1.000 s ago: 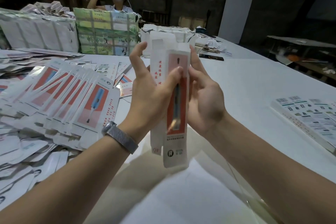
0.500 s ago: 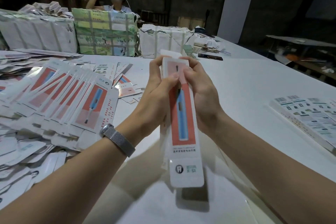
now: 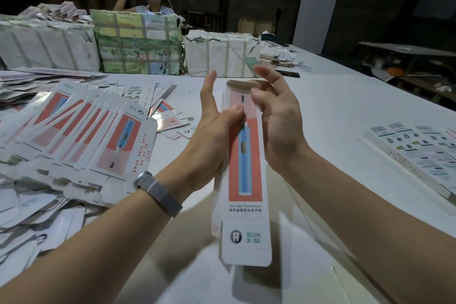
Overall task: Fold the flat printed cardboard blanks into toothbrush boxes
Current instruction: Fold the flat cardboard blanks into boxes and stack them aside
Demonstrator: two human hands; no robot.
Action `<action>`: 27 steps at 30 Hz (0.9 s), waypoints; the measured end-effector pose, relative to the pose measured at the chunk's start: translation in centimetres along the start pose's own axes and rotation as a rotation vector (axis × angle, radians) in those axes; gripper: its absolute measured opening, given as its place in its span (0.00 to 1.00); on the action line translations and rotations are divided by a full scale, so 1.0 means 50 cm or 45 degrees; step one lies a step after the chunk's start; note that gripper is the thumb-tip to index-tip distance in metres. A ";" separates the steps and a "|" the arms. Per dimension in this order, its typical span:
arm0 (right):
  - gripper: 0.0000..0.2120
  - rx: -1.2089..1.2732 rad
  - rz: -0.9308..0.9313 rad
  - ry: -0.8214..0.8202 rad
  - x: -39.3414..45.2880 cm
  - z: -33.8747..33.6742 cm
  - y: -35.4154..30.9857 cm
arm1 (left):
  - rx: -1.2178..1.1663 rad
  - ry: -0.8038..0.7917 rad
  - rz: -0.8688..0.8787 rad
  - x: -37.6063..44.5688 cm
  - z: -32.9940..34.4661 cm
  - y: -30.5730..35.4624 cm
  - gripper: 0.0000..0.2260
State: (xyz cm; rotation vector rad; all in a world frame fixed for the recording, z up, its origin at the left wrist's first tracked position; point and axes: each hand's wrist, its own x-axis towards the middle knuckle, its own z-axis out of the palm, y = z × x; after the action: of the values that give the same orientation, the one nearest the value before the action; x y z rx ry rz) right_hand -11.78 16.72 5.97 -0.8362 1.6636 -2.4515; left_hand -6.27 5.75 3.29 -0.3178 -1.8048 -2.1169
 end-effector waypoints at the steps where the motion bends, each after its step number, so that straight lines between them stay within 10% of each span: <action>1: 0.09 -0.018 -0.001 -0.011 0.000 -0.001 -0.001 | -0.003 -0.007 -0.012 0.000 0.000 0.002 0.25; 27: 0.16 -0.218 0.170 -0.170 0.035 -0.024 -0.034 | 0.312 -0.206 0.049 -0.004 -0.019 0.023 0.17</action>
State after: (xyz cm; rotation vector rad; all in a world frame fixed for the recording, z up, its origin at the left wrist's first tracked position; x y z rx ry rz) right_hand -13.44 17.83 7.82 -0.8559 1.8349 -2.1409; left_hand -5.58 4.67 4.08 -0.4672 -2.1060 -1.8642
